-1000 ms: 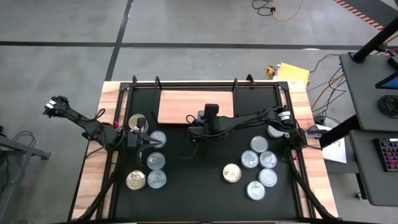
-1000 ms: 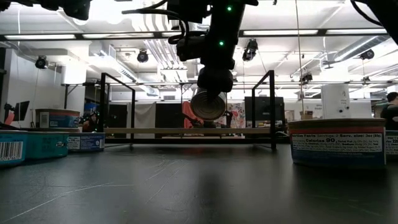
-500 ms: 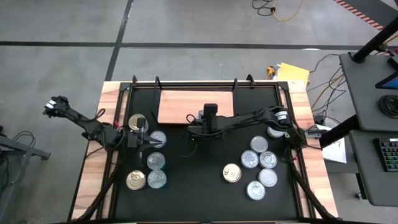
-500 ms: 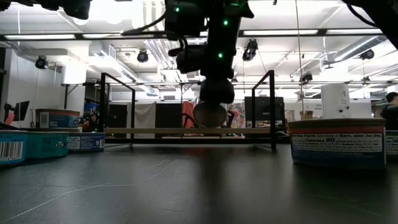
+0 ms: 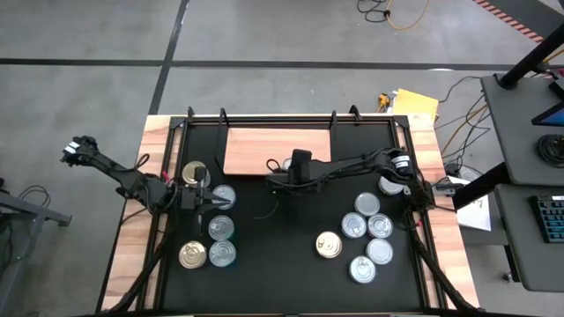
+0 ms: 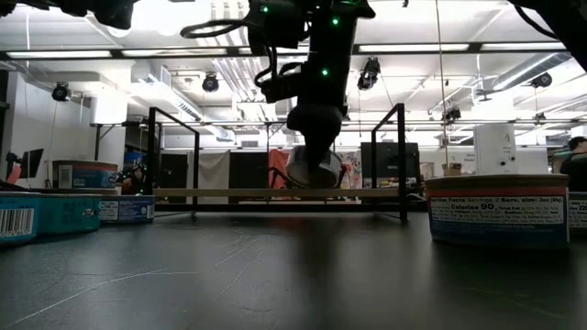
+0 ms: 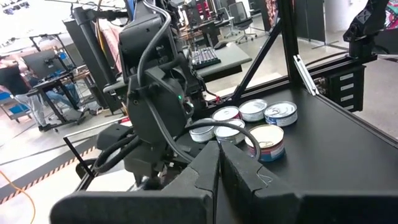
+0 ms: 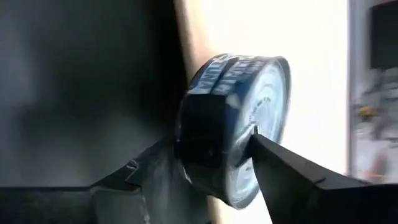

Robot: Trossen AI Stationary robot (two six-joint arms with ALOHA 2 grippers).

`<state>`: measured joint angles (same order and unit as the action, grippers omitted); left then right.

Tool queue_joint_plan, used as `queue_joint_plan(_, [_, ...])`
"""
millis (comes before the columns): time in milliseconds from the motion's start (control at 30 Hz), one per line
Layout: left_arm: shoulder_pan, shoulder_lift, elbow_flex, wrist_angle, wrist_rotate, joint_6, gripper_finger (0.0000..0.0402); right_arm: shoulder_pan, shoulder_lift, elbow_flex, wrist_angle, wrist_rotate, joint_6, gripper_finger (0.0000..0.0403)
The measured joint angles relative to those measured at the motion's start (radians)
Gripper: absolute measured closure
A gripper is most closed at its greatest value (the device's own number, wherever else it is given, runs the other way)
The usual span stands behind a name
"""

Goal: Stack canned seafood by type on shelf
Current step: Put the blue tuna can on the shelf

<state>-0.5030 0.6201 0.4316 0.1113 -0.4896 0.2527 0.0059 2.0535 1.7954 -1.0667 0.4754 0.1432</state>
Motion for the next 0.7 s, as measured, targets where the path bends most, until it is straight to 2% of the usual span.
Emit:
queue_joint_plan(167, [0.0, 0.0, 0.0, 0.0, 0.0, 0.0, 0.0401, -0.02, -0.002, 0.0, 0.001, -0.026, 0.016, 0.0161])
queue_joint_plan(367, [0.0, 0.0, 0.0, 0.0, 0.0, 0.0, 0.0401, -0.051, -0.002, 0.0, 0.001, 0.017, 0.077, 0.013])
queue_joint_plan(533, [0.0, 0.0, 0.0, -0.003, 0.0, 0.0, 0.0401, -0.067, -0.019, -0.001, -0.002, 0.019, 0.057, 0.0124])
queue_joint_plan(700, [0.0, 0.0, 0.0, -0.006, 0.0, 0.0, 0.0401, -0.065, -0.058, 0.009, -0.001, 0.018, 0.056, 0.0139])
